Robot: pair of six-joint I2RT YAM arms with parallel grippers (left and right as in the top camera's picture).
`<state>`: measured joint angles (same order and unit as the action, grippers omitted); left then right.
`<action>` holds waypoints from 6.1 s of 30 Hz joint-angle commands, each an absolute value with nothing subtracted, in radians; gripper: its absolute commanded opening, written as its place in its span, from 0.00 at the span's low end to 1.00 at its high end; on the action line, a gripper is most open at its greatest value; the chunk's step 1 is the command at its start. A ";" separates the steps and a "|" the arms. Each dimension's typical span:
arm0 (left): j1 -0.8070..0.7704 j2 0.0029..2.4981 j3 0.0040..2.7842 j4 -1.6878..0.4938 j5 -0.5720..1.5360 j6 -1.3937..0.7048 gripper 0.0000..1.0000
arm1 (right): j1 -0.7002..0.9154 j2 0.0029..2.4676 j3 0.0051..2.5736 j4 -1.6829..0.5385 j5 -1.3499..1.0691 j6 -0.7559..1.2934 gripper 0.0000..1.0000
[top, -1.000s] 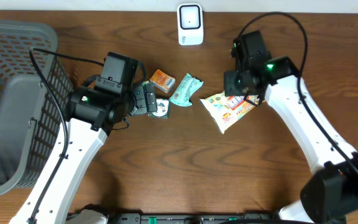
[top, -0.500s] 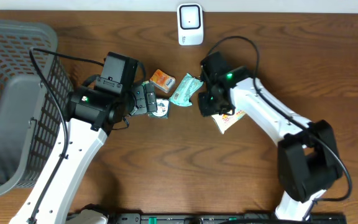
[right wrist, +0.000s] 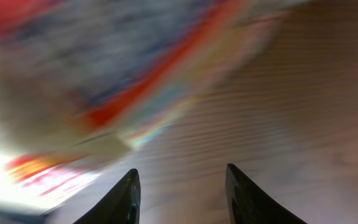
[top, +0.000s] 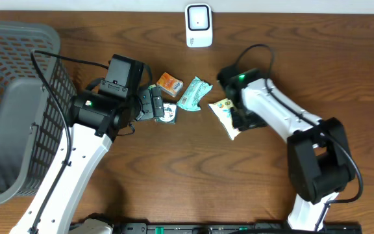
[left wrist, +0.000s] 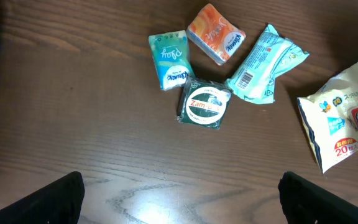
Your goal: Scan the item barcode
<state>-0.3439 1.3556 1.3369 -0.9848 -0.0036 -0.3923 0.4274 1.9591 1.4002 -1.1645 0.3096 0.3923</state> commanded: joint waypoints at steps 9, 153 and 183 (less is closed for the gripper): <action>-0.342 1.352 1.352 -0.987 -0.016 -0.387 0.98 | 0.315 1.933 1.545 -1.238 0.234 0.281 0.38; -0.342 1.352 1.352 -0.987 -0.016 -0.387 0.98 | 0.301 2.013 1.730 -1.152 0.136 0.270 0.73; -0.342 1.352 1.352 -0.987 -0.016 -0.387 0.98 | 0.483 2.004 1.411 -0.902 0.405 0.459 0.01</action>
<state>-0.3435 1.3556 1.3369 -0.9848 -0.0040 -0.3923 0.4873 2.0029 1.3823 -0.8986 0.4984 0.4603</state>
